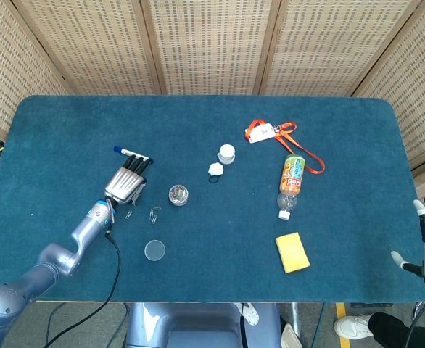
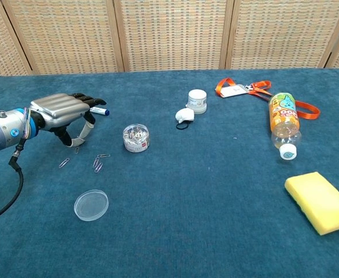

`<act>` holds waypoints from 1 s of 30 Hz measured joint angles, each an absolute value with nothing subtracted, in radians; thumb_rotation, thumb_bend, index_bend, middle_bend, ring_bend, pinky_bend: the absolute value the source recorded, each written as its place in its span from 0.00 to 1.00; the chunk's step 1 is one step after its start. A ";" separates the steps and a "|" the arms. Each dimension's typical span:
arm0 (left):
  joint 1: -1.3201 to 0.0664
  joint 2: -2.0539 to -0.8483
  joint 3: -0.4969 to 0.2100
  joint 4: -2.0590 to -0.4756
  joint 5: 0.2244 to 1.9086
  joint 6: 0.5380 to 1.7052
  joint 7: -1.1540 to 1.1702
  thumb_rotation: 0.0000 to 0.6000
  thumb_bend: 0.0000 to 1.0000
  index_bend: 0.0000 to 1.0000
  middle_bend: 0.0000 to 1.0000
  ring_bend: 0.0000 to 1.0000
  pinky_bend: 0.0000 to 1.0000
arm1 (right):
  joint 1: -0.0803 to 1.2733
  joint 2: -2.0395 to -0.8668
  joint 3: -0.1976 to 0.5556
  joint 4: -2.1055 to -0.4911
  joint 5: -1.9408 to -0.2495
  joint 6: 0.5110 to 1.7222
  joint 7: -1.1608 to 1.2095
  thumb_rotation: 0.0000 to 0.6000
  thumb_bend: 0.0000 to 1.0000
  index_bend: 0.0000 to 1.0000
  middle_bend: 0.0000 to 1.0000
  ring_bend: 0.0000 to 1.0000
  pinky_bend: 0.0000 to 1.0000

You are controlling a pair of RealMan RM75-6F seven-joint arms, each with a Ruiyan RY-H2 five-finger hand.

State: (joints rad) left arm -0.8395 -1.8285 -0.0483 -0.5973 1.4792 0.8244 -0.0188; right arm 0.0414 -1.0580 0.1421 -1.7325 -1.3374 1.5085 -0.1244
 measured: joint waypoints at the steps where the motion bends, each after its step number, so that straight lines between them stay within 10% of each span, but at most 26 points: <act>1: -0.838 -1.826 -0.047 -0.600 1.480 0.826 -0.017 1.00 0.41 0.67 0.00 0.00 0.00 | 0.041 -1.056 0.142 -1.733 -1.340 1.510 -0.121 1.00 0.00 0.00 0.00 0.00 0.00; 18: -0.813 -1.701 -0.099 -0.814 1.472 0.977 -0.017 1.00 0.42 0.68 0.00 0.00 0.00 | 0.035 -1.038 0.139 -1.742 -1.355 1.515 -0.088 1.00 0.00 0.00 0.00 0.00 0.00; 30: -0.880 -1.693 -0.206 -1.005 1.329 0.882 0.099 1.00 0.43 0.68 0.00 0.00 0.00 | 0.042 -1.039 0.144 -1.734 -1.341 1.500 -0.084 1.00 0.00 0.00 0.00 0.00 0.00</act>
